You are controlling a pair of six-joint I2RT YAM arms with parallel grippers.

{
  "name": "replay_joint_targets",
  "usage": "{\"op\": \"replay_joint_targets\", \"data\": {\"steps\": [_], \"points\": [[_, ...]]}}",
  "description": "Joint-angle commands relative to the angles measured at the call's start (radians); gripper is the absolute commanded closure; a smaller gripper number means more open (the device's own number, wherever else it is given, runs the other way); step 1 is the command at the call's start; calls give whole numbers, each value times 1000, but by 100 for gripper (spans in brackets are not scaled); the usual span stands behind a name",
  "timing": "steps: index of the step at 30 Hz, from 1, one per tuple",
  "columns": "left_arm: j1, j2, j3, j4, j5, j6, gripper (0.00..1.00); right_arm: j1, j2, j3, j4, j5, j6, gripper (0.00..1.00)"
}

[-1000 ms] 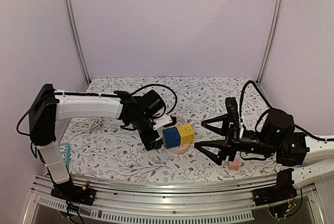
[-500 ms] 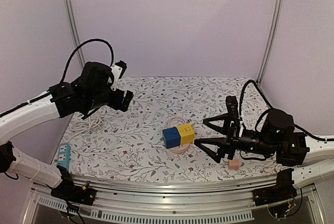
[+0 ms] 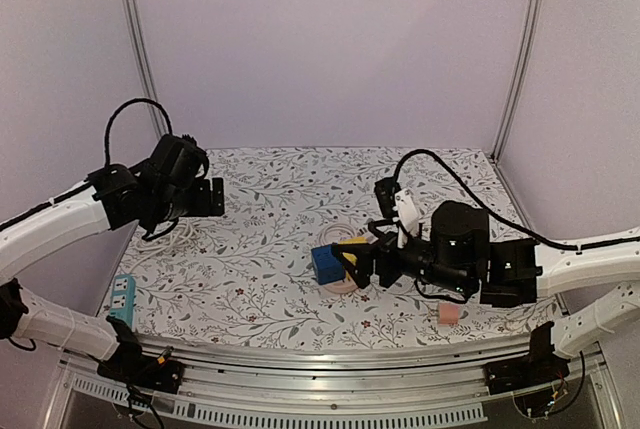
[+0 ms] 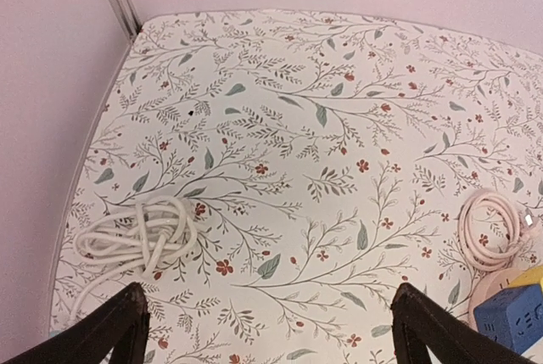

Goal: Insert the plug

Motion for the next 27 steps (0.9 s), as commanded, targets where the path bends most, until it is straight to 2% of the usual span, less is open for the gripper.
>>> {"op": "replay_joint_targets", "data": {"steps": [1, 8, 14, 19, 23, 27], "points": [[14, -108, -100, -12, -91, -176, 1, 6, 195, 121, -67, 86, 66, 1], [23, -291, -300, -17, -264, -333, 1, 12, 486, 327, -209, 221, 129, 1], [74, -381, -431, 60, -339, -348, 1, 26, 619, 442, -319, 349, 126, 1], [207, -341, -500, 216, -191, -258, 3, 27, 731, 519, -355, 369, 97, 1], [296, -221, -523, 348, -29, -206, 5, 26, 822, 589, -412, 446, 89, 1], [340, -107, -531, 457, 91, -163, 11, 19, 891, 626, -439, 529, 95, 1]]}}
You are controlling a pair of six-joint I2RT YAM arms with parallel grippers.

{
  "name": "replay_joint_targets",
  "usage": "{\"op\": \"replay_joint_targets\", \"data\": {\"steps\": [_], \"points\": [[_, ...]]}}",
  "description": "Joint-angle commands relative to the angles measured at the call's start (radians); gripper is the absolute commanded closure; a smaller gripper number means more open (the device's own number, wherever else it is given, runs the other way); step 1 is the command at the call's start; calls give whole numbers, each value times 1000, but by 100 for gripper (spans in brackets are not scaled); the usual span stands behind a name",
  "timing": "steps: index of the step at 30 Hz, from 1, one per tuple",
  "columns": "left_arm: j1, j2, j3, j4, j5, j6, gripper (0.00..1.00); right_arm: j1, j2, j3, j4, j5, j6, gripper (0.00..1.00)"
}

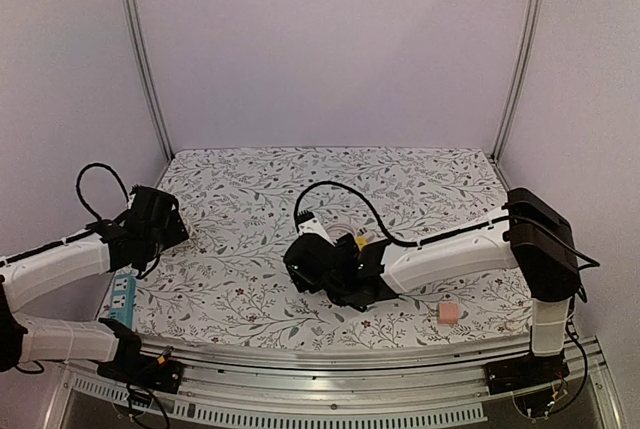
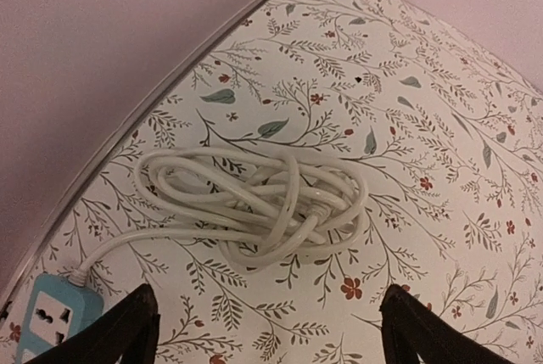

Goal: Insert the plug

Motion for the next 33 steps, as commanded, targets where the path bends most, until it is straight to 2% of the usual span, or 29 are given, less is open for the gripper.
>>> {"op": "replay_joint_targets", "data": {"steps": [1, 8, 17, 20, 27, 33], "points": [[48, 100, -28, 194, 190, 73, 12, -3, 74, 41, -95, 103, 10, 1], [89, 273, -13, 325, 288, 92, 18, -46, 121, 75, -247, 153, 69, 1], [125, 391, 23, 336, 230, 108, 21, -126, 76, -17, -263, 131, 83, 1], [125, 405, 45, 318, 220, 144, 18, -153, 55, -52, -250, 120, 80, 1], [124, 311, 36, 284, 160, 179, 7, -248, 7, -140, -217, 78, 76, 1], [132, 408, 106, 263, 186, 193, 6, -356, -61, -246, -203, 76, 145, 1]]}}
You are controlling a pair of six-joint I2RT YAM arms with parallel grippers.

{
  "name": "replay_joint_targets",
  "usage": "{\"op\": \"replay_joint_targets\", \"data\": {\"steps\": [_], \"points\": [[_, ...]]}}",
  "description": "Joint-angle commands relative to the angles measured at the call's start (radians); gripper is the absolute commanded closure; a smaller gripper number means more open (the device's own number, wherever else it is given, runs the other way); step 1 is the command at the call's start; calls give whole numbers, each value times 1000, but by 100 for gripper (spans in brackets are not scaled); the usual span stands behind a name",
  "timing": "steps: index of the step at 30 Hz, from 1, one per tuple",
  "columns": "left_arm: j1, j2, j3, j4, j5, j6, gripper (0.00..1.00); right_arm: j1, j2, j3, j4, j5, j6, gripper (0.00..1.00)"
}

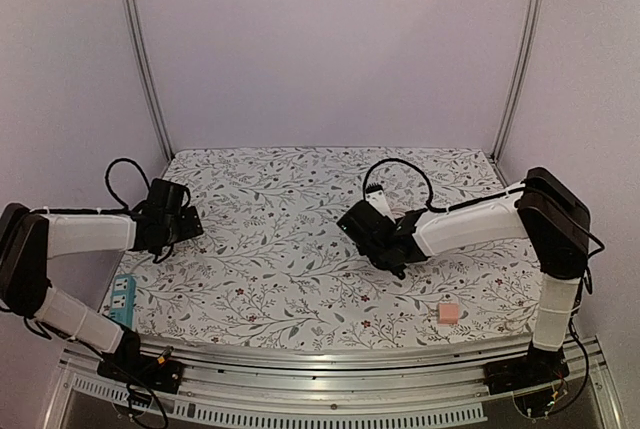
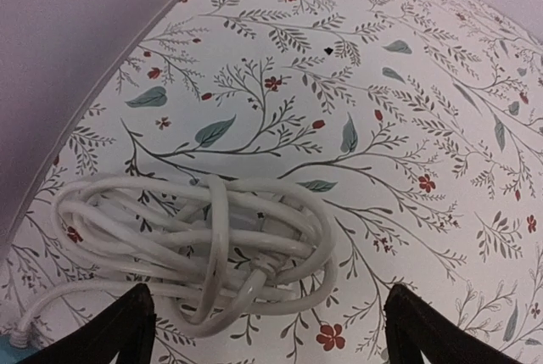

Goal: Insert the plug

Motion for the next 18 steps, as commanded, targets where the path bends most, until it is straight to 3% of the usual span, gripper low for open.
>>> {"op": "replay_joint_targets", "data": {"steps": [1, 6, 13, 15, 18], "points": [[19, 84, 72, -31, 6, 28, 6, -103, -29, -139, -82, -98, 105, 1], [46, 148, 110, -27, 48, 29, 7, -193, -163, -255, -37, -91, 149, 1], [63, 195, 100, -3, 102, 5, 13, -175, -211, -250, -43, -87, 160, 1], [63, 205, 91, 17, 123, 2, 21, -150, -233, -252, -41, -79, 162, 1], [64, 203, 79, 48, 164, -5, 45, -121, -282, -262, -42, -72, 162, 1]]}}
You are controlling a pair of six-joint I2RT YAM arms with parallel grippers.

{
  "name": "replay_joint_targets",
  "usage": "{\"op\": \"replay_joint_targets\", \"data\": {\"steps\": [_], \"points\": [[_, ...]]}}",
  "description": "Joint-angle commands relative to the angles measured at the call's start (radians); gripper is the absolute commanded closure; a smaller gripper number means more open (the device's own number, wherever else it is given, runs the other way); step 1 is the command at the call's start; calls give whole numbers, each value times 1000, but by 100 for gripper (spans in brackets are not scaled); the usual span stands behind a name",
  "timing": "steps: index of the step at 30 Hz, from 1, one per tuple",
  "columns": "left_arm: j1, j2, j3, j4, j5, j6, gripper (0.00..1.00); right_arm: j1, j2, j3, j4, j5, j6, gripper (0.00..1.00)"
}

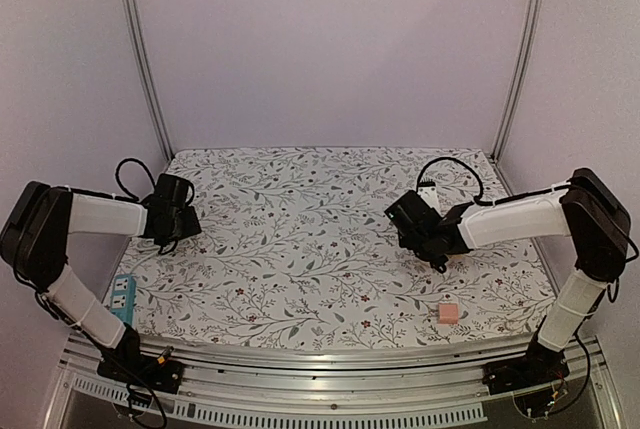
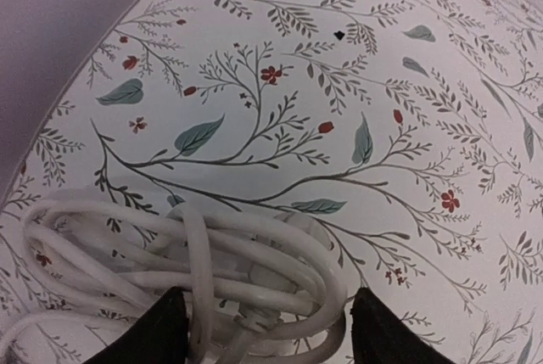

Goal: Insert the plug

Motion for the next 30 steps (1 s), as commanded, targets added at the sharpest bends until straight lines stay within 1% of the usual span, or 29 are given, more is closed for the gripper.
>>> {"op": "replay_joint_targets", "data": {"steps": [1, 4, 5, 8, 13, 17, 20, 26, 30], "points": [[8, 15, -26, 43, 114, -17, 52, 52, -73, -30, -33, -53, 37, 1], [2, 2, -40, 83, 149, -30, 72, 74, -125, -41, -31, -65, 36, 1], [1, -1, -44, 89, 154, -33, 77, 83, -142, -42, -29, -72, 34, 1], [-20, -17, -56, 99, 170, -50, 83, 105, -163, -40, -27, -85, 24, 1], [-115, -72, -55, 93, 154, -83, 89, 136, -168, -24, -36, -102, 18, 1], [-235, -129, -42, 83, 109, -123, 90, 149, -181, -25, -29, -116, 17, 1], [-321, -135, -18, 90, 75, -139, 91, 161, -198, -28, -27, -124, 17, 1], [-487, -46, 61, 128, 18, -187, 91, 181, -282, -58, -15, -114, 40, 1], [-611, 57, 167, 137, -49, -212, 91, 181, -348, -88, -5, -114, 63, 1]]}}
